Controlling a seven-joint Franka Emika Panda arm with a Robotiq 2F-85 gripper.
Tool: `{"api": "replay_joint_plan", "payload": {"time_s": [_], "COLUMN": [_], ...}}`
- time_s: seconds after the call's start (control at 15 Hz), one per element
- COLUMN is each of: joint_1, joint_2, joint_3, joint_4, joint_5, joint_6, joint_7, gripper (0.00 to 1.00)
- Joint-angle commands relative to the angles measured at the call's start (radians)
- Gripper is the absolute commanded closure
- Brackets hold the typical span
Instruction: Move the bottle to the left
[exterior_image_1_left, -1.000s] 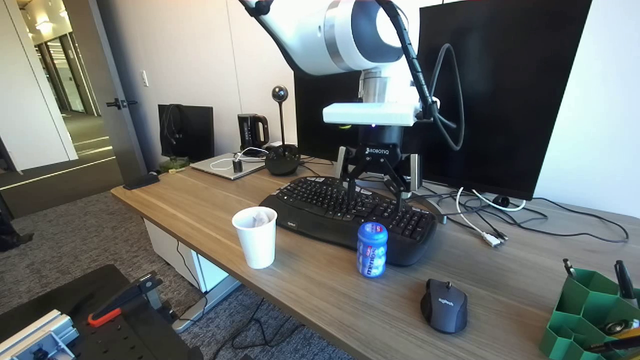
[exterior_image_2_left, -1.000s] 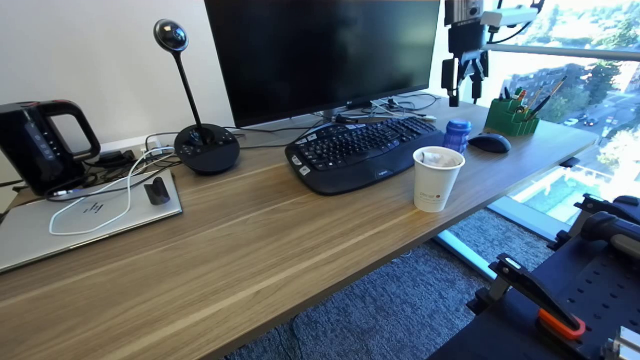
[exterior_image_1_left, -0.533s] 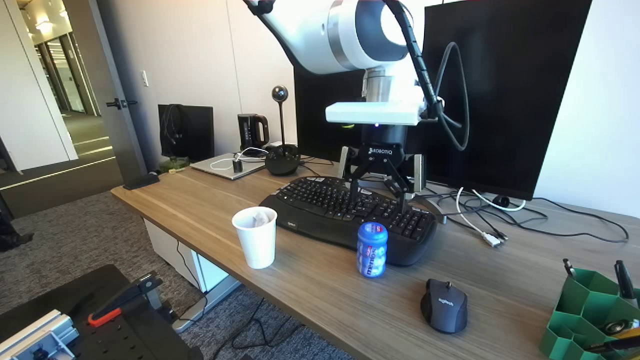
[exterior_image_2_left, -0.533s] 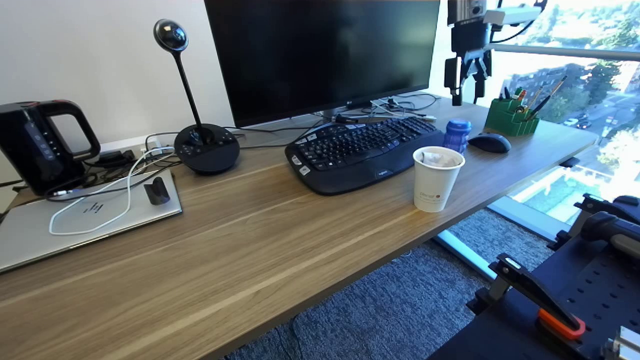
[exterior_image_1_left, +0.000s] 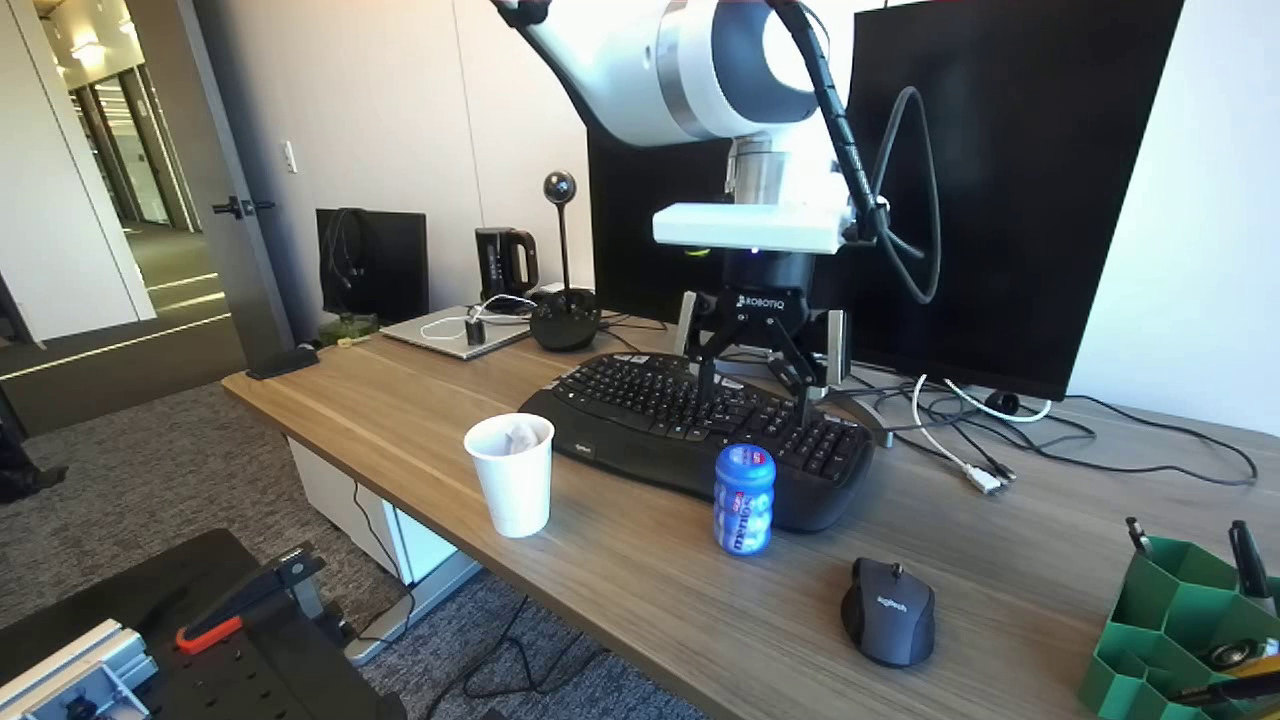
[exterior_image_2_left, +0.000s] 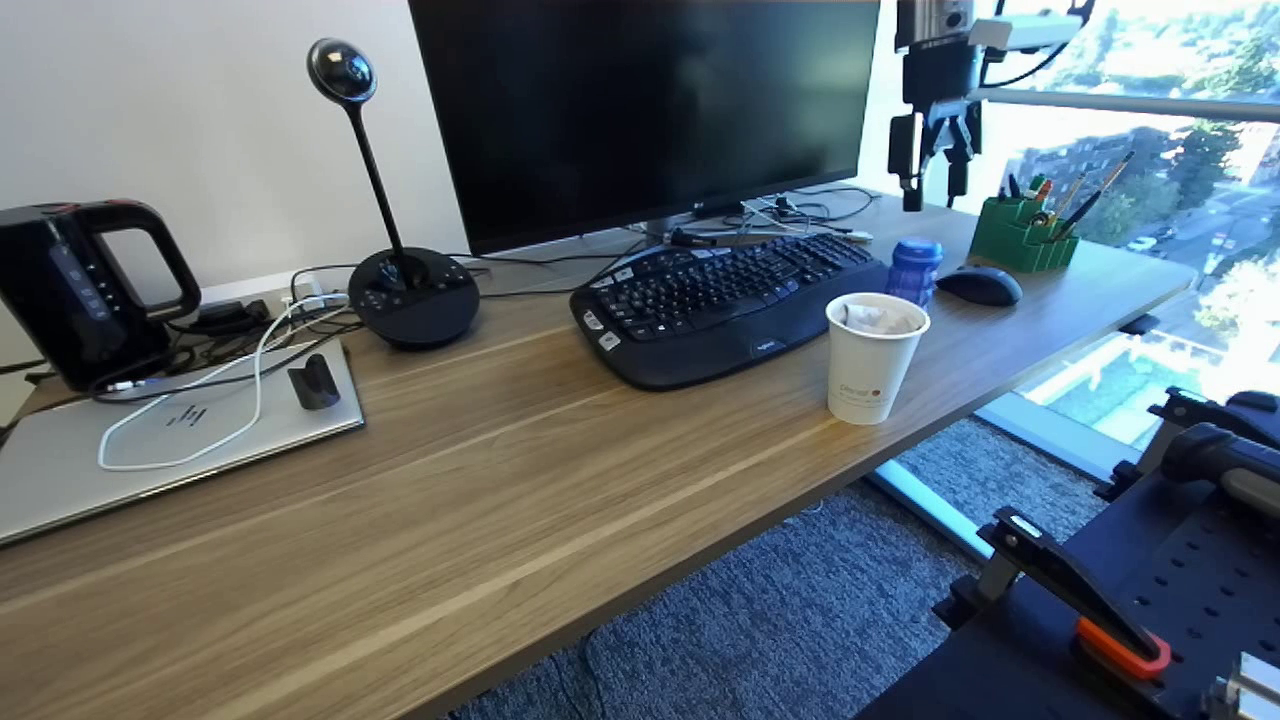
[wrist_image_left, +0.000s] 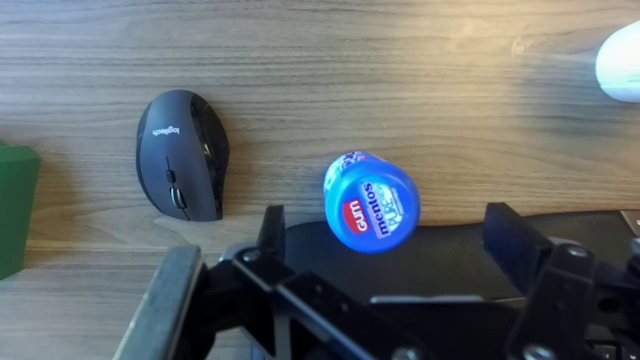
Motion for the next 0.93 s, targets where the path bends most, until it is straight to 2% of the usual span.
{"api": "replay_joint_plan", "payload": {"time_s": [0.0, 0.87], "joint_1": [-0.015, -0.008], "joint_2": [-0.006, -0.019], "joint_3": [0.012, 0.005], "joint_4": [-0.007, -0.107], "joint_5": [0.017, -0.007], "joint_6": [0.019, 0.159], "joint_7": [-0.029, -0.049], "gripper": [0.00, 0.00]}}
